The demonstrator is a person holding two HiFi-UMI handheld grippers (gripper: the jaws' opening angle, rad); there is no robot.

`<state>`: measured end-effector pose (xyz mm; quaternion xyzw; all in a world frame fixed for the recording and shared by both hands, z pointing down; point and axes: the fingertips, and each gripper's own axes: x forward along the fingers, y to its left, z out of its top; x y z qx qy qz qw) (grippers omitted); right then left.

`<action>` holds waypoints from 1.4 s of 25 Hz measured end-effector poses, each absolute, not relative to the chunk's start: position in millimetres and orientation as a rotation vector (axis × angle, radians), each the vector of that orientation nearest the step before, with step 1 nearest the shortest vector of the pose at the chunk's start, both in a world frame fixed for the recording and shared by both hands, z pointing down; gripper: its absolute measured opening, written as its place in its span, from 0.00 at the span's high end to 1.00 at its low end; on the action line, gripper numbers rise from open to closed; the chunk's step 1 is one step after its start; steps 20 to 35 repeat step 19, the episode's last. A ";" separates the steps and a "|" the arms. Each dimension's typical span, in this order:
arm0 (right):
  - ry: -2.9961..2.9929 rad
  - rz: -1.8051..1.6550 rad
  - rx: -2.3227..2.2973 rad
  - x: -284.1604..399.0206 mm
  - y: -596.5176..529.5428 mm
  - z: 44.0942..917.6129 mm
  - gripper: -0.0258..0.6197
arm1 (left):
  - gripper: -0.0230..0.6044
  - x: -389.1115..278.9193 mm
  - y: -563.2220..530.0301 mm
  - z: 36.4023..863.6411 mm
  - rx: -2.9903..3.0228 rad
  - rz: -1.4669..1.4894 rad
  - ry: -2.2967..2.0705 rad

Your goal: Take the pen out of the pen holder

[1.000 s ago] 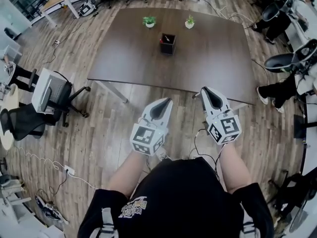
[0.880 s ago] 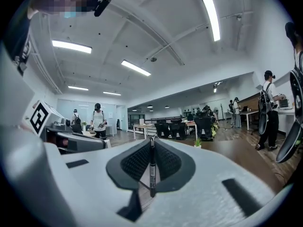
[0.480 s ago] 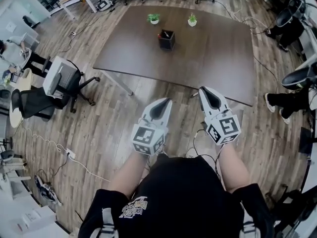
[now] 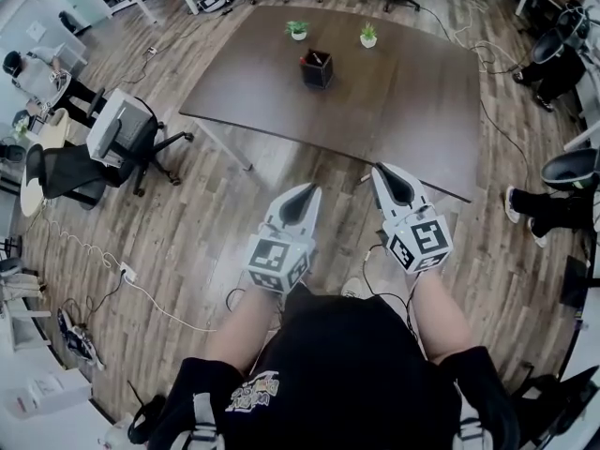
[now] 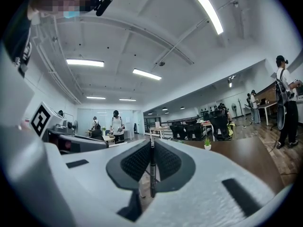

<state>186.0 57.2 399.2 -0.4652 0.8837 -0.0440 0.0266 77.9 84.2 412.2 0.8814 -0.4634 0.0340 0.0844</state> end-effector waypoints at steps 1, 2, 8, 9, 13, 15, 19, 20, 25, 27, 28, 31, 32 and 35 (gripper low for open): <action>2.733 -0.136 -1.435 187.9 59.0 399.7 0.92 | 0.94 79.6 86.0 412.9 2.626 0.099 -1.385; 2.735 -0.136 -1.432 189.4 60.7 400.3 0.92 | 0.94 81.0 87.8 413.6 2.623 0.097 -1.388; 2.742 -0.134 -1.417 193.2 66.7 402.7 0.92 | 0.94 85.7 94.3 414.6 2.623 0.098 -1.400; 2.741 -0.133 -1.415 193.5 67.1 402.7 0.92 | 0.94 86.4 94.9 414.3 2.625 0.099 -1.401; 2.739 -0.130 -1.410 192.2 68.4 399.4 0.92 | 0.94 85.9 96.8 411.1 2.629 0.102 -1.402; 2.738 -0.128 -1.406 191.7 68.8 398.0 0.92 | 0.94 85.5 96.8 410.0 2.628 0.098 -1.402; 2.739 -0.129 -1.402 193.6 68.0 399.1 0.92 | 0.94 87.5 94.4 409.5 2.625 0.086 -1.401; 2.739 -0.129 -1.402 193.6 68.0 399.1 0.92 | 0.94 87.5 94.4 409.5 2.625 0.086 -1.401; 2.739 -0.129 -1.402 193.6 68.0 399.1 0.92 | 0.94 87.5 94.4 409.5 2.625 0.086 -1.401; 2.739 -0.129 -1.402 193.6 68.0 399.1 0.92 | 0.94 87.5 94.4 409.5 2.625 0.086 -1.401; 2.739 -0.129 -1.402 193.6 68.0 399.1 0.92 | 0.94 87.5 94.4 409.5 2.625 0.086 -1.401; 2.739 -0.129 -1.402 193.6 68.0 399.1 0.92 | 0.94 87.5 94.4 409.5 2.625 0.086 -1.401; 2.739 -0.129 -1.402 193.6 68.0 399.1 0.92 | 0.94 87.5 94.4 409.5 2.625 0.086 -1.401; 2.739 -0.129 -1.402 193.6 68.0 399.1 0.92 | 0.94 87.5 94.4 409.5 2.625 0.086 -1.401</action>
